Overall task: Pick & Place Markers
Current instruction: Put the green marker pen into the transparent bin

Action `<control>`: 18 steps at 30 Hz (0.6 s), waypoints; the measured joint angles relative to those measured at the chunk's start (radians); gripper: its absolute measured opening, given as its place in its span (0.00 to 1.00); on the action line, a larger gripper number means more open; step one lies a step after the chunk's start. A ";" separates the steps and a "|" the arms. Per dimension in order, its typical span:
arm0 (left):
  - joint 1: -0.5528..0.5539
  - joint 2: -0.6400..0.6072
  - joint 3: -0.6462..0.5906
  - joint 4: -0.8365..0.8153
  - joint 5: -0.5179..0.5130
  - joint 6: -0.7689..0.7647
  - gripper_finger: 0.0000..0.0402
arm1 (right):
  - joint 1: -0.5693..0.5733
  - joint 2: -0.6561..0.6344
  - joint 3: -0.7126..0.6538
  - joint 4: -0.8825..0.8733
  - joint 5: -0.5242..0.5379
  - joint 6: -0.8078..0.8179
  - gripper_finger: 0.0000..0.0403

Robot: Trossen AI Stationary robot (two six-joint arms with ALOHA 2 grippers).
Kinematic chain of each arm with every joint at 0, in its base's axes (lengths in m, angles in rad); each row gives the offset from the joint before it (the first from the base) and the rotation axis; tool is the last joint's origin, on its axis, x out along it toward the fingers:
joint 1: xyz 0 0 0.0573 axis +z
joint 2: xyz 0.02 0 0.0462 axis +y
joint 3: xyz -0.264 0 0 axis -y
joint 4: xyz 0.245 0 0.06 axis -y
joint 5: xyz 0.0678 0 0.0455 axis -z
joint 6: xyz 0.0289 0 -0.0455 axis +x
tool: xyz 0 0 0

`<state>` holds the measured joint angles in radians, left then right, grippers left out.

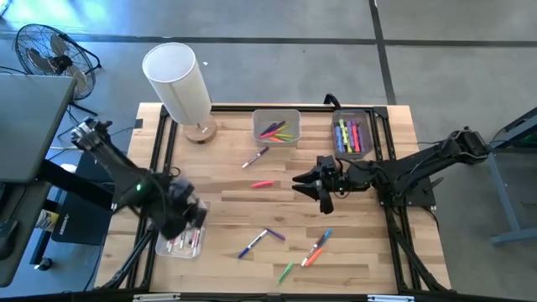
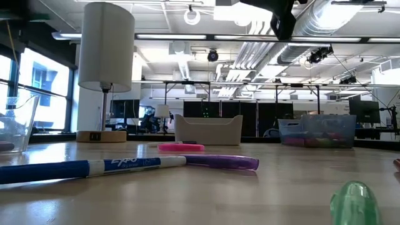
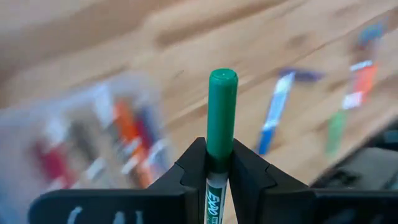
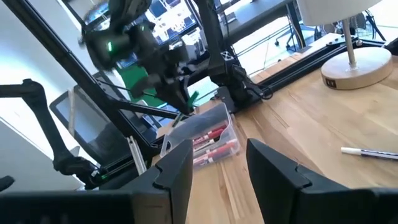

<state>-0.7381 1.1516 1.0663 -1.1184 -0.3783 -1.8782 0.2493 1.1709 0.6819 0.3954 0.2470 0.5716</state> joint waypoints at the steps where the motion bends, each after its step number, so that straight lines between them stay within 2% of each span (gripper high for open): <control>1: -0.035 0.012 -0.002 -0.033 0.011 -0.059 0.10 | 0.000 0.000 0.000 0.004 0.000 -0.001 0.35; 5: -0.134 0.043 -0.055 -0.056 0.033 -0.230 0.10 | 0.000 0.000 0.000 0.004 0.000 -0.001 0.35; 9: -0.189 0.043 -0.173 0.005 0.136 -0.322 0.10 | 0.000 0.000 0.000 0.005 0.000 -0.002 0.35; 14: -0.185 0.044 -0.292 0.194 0.149 -0.333 0.10 | 0.000 0.000 0.000 0.007 0.000 0.013 0.35; 18: -0.186 0.044 -0.321 0.237 0.166 -0.329 0.11 | 0.000 0.000 0.000 0.016 0.000 0.014 0.35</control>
<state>-0.9237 1.1954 0.7456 -0.8814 -0.2121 -2.2074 0.2493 1.1709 0.6819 0.4116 0.2470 0.5861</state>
